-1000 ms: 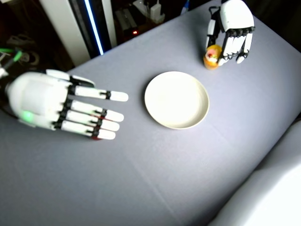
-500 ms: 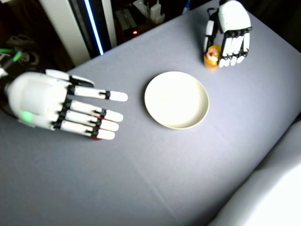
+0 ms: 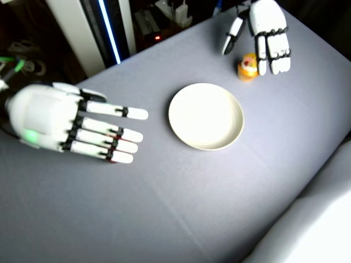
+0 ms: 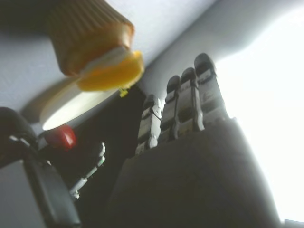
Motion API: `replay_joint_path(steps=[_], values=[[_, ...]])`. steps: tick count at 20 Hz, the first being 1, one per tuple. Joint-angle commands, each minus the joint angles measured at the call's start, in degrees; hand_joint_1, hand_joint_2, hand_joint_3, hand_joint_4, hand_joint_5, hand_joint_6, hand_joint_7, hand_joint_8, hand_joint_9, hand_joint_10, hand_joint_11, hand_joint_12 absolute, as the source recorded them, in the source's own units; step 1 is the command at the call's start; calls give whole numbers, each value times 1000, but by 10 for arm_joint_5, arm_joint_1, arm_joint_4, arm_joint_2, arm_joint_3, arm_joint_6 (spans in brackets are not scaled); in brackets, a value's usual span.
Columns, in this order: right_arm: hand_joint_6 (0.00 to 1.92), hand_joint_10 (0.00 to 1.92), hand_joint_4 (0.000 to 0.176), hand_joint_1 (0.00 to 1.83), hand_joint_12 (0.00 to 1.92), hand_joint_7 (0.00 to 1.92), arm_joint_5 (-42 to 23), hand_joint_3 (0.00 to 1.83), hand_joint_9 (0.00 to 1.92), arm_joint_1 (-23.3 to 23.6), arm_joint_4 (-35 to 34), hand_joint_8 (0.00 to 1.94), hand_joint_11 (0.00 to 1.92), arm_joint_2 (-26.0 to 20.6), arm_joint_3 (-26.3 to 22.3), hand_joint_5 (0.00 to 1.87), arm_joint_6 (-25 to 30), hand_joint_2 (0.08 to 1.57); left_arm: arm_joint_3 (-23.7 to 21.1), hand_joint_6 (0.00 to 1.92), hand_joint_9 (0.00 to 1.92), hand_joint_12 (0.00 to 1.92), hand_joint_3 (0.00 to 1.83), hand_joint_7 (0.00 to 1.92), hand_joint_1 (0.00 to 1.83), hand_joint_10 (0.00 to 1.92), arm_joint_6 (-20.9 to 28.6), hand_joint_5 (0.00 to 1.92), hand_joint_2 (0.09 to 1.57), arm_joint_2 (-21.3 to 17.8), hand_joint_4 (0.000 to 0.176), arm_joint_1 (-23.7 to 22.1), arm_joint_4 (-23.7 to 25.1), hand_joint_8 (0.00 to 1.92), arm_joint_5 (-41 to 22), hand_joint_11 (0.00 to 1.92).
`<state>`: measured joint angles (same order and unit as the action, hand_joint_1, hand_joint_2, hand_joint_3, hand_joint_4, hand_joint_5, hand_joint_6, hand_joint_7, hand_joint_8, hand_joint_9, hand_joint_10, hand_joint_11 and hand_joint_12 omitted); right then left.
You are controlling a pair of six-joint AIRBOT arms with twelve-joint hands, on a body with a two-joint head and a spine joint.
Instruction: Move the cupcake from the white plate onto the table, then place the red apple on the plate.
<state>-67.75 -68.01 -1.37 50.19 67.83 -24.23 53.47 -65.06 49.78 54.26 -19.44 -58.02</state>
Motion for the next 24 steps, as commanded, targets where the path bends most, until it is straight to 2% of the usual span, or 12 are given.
replay_joint_path(steps=[1,2,4,5,6,7,8,9,16,18,22,24], values=[[2,83,170,885,1120,155,-34,1,576,11,-6,3,475,-4,5,87,3,809,-7,0,0,67,2,0,752,0,0,0,809,-9,176,0,16,0,-99,12],[4,142,151,907,1064,223,-10,0,821,20,6,8,758,-4,10,135,3,811,-17,1,0,64,5,0,762,0,0,4,817,-15,176,3,24,0,-117,2],[4,18,104,1045,807,481,30,1,669,39,26,11,470,-3,21,333,3,821,-31,0,0,80,2,0,791,0,0,0,813,-25,176,8,35,0,-146,29],[19,55,4,1154,850,732,51,7,857,50,38,31,608,-3,26,582,3,902,-35,0,0,87,4,0,799,0,0,0,818,-27,176,9,39,0,-155,40],[18,74,0,1255,947,920,69,5,1017,58,47,29,740,-2,31,775,3,960,-37,0,0,86,4,0,811,0,0,0,819,-29,176,11,41,0,-162,31],[483,939,0,1368,1252,1120,81,8,1013,62,52,467,753,0,35,1041,3,1033,-38,0,0,90,3,0,805,0,0,0,818,-29,176,11,41,0,-165,33],[584,1336,0,1373,1393,883,87,0,884,65,53,1096,843,4,39,1043,3,1127,-39,0,0,90,2,0,807,0,0,0,817,-29,176,11,42,0,-167,25],[691,1460,0,1368,1449,786,89,5,836,68,53,1302,873,7,42,978,3,1161,-39,0,0,95,1,0,805,0,0,0,815,-28,176,11,42,0,-167,26],[843,1364,0,1485,1683,766,83,0,769,139,74,1363,692,14,49,905,-12,1172,-44,3,0,169,1,0,856,0,10,24,814,-31,176,23,38,0,-185,0],[1014,1095,0,1407,1292,956,73,0,983,157,78,990,895,18,51,943,-12,1106,-45,0,0,180,3,0,824,0,11,8,818,-31,176,25,36,0,-186,0],[468,1117,0,1284,1510,1096,53,0,1005,231,107,1004,829,48,64,1180,-12,1058,-46,0,0,120,2,0,812,0,16,0,830,-31,176,30,34,0,-191,0],[591,1038,0,1377,1235,1230,59,0,1078,288,141,566,853,83,82,1121,-11,1033,-47,0,0,44,0,0,818,0,20,0,825,-31,176,33,34,0,-196,0]])
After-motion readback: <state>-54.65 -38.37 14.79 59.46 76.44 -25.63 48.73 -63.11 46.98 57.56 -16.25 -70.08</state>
